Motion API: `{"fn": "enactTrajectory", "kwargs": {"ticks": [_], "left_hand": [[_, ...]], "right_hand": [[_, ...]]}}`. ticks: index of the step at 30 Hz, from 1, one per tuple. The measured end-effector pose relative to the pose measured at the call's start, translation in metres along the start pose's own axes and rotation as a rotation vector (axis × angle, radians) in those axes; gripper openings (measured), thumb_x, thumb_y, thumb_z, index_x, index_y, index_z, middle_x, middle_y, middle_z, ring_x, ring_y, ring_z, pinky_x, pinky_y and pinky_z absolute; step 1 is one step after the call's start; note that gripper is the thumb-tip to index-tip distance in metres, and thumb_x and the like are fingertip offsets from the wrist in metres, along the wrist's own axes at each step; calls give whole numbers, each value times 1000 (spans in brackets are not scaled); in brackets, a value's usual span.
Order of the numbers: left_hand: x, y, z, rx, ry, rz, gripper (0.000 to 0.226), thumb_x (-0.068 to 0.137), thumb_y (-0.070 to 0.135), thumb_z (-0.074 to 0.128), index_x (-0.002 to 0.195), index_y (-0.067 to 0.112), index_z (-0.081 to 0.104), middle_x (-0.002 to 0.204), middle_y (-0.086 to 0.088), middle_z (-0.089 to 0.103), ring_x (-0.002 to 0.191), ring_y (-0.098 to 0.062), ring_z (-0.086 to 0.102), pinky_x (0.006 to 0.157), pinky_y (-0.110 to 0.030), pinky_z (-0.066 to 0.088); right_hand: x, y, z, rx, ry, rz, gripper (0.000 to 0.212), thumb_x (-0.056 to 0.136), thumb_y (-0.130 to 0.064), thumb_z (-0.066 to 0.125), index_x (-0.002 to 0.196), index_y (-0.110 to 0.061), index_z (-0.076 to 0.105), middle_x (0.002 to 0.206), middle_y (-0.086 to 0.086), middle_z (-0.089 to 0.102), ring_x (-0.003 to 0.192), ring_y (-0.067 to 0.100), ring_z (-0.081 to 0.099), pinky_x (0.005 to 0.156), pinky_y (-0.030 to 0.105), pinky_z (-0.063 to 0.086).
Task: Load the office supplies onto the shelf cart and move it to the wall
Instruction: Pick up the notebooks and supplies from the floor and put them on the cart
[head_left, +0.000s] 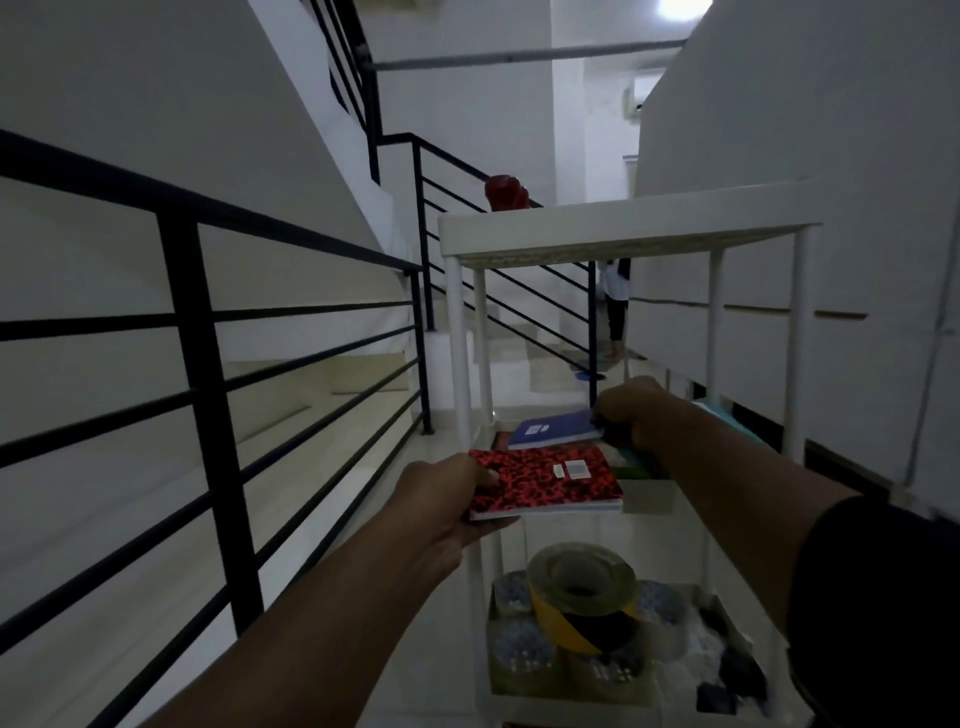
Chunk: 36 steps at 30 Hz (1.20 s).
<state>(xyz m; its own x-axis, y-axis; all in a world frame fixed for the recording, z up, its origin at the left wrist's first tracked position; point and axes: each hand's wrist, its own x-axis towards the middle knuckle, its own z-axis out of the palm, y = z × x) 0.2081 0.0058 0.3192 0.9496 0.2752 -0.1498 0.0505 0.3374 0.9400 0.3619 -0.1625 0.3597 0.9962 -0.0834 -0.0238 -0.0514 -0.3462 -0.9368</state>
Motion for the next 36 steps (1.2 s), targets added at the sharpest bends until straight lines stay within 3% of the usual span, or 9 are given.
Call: {"fn": "enactTrajectory", "kwargs": {"ticks": [4, 7, 13, 20, 23, 27, 31, 33, 36], "left_hand": [[4, 0, -1, 14, -4, 0, 29, 84, -12, 52, 113, -10, 56, 111, -31, 64, 81, -35, 66, 46, -35, 58], [2, 0, 1, 15, -3, 5, 23, 85, -13, 52, 107, -9, 56, 106, -30, 63, 79, -34, 65, 49, -39, 60], [-2, -5, 12, 25, -7, 9, 13, 85, -13, 51, 90, -1, 55, 100, -26, 63, 80, -32, 64, 54, -39, 60], [-14, -11, 29, -12, -3, 41, 17, 88, -15, 46, 84, 2, 52, 92, -21, 59, 79, -31, 60, 65, -42, 53], [-13, -8, 32, -4, -6, 44, 18, 88, -13, 46, 100, -2, 54, 97, -20, 61, 80, -30, 61, 69, -42, 54], [-16, 4, 39, 45, 11, 71, 28, 88, -12, 46, 114, -3, 53, 103, -21, 61, 80, -29, 63, 51, -37, 57], [-26, 19, 49, 20, 3, 107, 17, 90, -11, 45, 101, -1, 54, 99, -19, 57, 79, -28, 61, 54, -36, 54], [-28, 26, 52, 15, -5, 124, 11, 91, -8, 47, 96, -1, 54, 100, -21, 58, 82, -29, 64, 52, -36, 57], [-30, 33, 51, -5, -38, 118, 13, 95, 7, 49, 101, -3, 54, 101, -22, 60, 89, -33, 65, 59, -38, 61]], "right_hand": [[2, -5, 11, -407, 109, -135, 17, 83, -10, 69, 92, 1, 59, 86, 16, 62, 82, 27, 66, 71, 31, 57], [-10, -7, 13, -547, 94, -229, 15, 88, -18, 62, 89, -5, 56, 81, 11, 55, 73, 20, 57, 59, 26, 44], [-23, -6, 4, -382, -116, -252, 28, 95, -16, 42, 67, -14, 41, 75, 6, 46, 59, 14, 41, 54, 23, 38], [-51, -9, -42, -233, -62, -337, 27, 89, -22, 60, 99, 3, 61, 90, 14, 70, 67, 23, 69, 63, 34, 61], [-84, -8, -66, -241, -165, -202, 27, 91, -26, 63, 99, -2, 54, 92, 19, 70, 64, 23, 69, 48, 26, 57], [-122, 4, -78, -134, -337, -97, 19, 92, -19, 59, 104, -6, 55, 97, 23, 69, 78, 30, 71, 79, 39, 60], [-129, 5, -76, 80, -245, -103, 24, 91, -5, 59, 114, 3, 58, 101, 21, 69, 71, 20, 67, 58, 24, 59], [-125, 2, -72, 163, -211, -81, 25, 92, -3, 58, 116, 4, 59, 101, 20, 68, 73, 19, 65, 65, 25, 59], [-114, -7, -66, 191, -84, -82, 22, 91, -2, 60, 112, 3, 57, 84, 16, 64, 60, 16, 62, 48, 21, 54]]}}
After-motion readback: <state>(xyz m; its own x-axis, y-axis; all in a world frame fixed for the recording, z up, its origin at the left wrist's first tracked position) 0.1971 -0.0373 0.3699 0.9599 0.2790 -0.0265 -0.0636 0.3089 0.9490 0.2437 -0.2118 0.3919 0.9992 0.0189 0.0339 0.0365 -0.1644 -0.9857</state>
